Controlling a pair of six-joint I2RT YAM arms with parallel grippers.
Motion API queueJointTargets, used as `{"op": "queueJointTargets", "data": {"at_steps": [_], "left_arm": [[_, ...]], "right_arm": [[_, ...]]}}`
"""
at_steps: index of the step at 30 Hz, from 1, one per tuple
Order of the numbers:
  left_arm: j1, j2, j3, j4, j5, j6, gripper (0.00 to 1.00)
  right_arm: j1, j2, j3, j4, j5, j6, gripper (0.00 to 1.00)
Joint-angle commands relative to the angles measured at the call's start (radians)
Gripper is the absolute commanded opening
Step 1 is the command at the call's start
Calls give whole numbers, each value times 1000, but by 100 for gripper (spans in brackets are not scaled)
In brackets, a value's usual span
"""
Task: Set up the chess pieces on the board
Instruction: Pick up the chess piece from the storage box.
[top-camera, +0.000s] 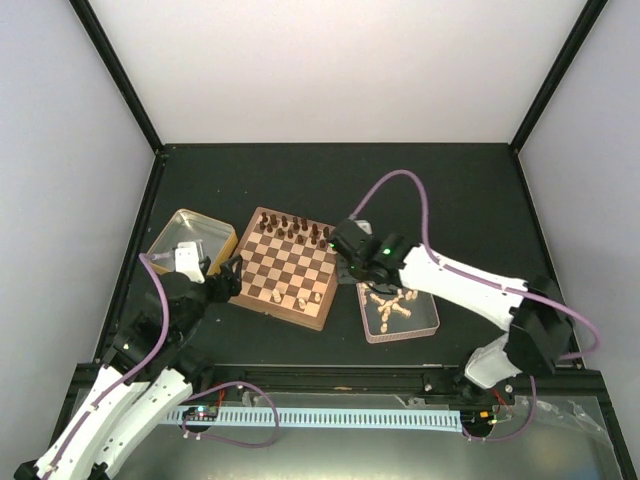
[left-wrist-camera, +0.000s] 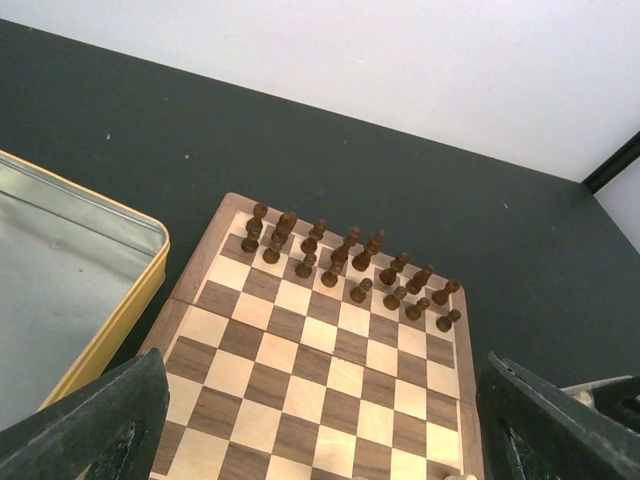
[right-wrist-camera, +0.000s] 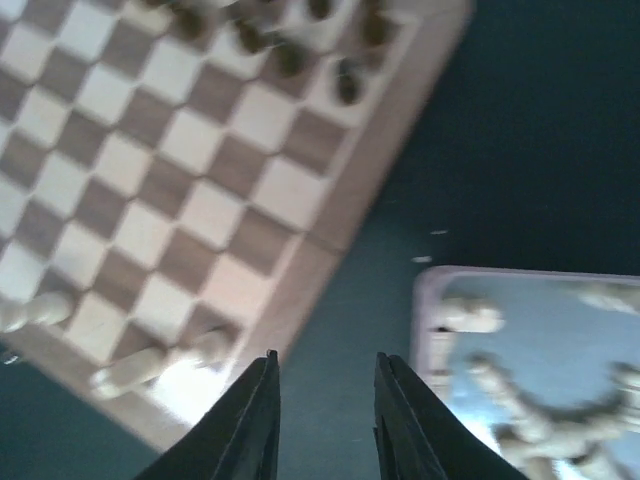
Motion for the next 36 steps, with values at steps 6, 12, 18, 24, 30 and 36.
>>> {"op": "queueJointTargets", "data": {"at_steps": [6, 12, 18, 24, 30, 36], "left_arm": [[7, 23, 7, 55, 50, -11, 86], [8, 53, 6, 76, 65, -20, 85], [8, 65, 5, 82, 69, -28, 85], [8, 72, 2, 85, 69, -33, 85], [8, 79, 2, 88, 67, -32, 85], [7, 86, 0, 94, 68, -35, 85]], "right_arm": [[-219, -255, -324, -37, 205, 158, 29], [-319, -267, -441, 16, 162, 128, 17], [-343, -234, -480, 70, 125, 100, 11], [-345, -195, -490, 122, 75, 67, 12], [-347, -159, -493, 133, 71, 65, 15], [-348, -138, -505, 119, 76, 79, 18]]}}
